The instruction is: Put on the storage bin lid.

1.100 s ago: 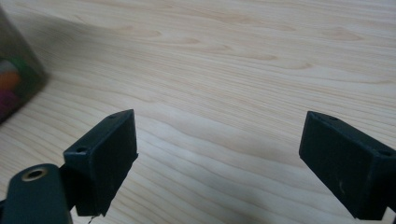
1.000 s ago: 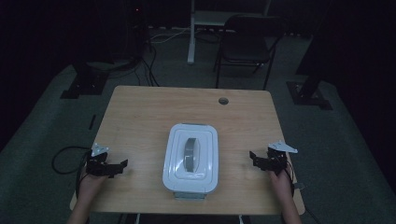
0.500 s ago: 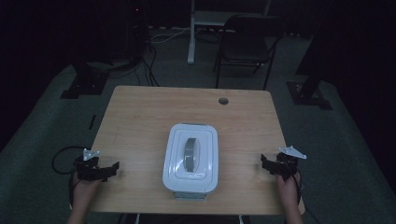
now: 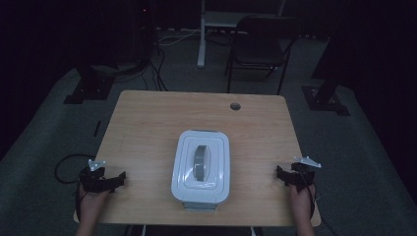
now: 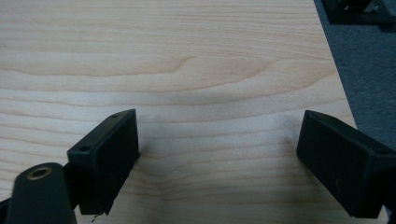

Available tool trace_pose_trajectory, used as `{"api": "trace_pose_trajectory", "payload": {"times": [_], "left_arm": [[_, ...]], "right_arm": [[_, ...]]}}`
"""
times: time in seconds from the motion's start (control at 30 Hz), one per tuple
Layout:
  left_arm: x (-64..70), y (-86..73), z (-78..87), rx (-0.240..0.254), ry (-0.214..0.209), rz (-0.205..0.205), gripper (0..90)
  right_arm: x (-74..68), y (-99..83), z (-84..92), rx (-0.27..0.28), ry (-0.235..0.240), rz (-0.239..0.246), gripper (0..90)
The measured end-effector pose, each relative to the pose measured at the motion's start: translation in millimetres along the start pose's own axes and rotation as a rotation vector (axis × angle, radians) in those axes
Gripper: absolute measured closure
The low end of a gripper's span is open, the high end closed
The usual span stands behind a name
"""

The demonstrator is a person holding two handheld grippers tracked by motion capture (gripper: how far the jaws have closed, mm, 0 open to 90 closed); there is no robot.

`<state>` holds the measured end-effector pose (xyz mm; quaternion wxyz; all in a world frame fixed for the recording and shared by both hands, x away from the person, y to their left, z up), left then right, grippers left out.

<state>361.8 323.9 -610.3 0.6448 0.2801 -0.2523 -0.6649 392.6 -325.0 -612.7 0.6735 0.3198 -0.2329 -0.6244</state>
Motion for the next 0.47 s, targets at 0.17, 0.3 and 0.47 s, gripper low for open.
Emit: {"api": "trace_pose_trajectory", "payload": {"times": [0.17,0.3,0.47], "left_arm": [[-2.0,1.5,-3.7,-0.018,0.082,0.028,0.6],[-2.0,3.6,-5.6,-0.020,0.102,0.050,0.5],[-2.0,3.6,-5.7,-0.020,0.102,0.050,0.5]], "right_arm": [[-1.5,2.0,-2.3,-0.001,0.005,0.006,12.4],[-1.6,2.6,-3.0,-0.003,0.014,0.013,12.5],[-1.5,2.6,-3.0,-0.002,0.015,0.013,12.4]]}}
Point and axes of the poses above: each handheld gripper's, and its own axes: z roughly backward along the jaws, y roughly out of its top, x roughly to its right, the point moved 9 cm from there along -z, roughly forward along the jaws, and after that the axes turned 6 degrees about y, right-handed, at the moved point
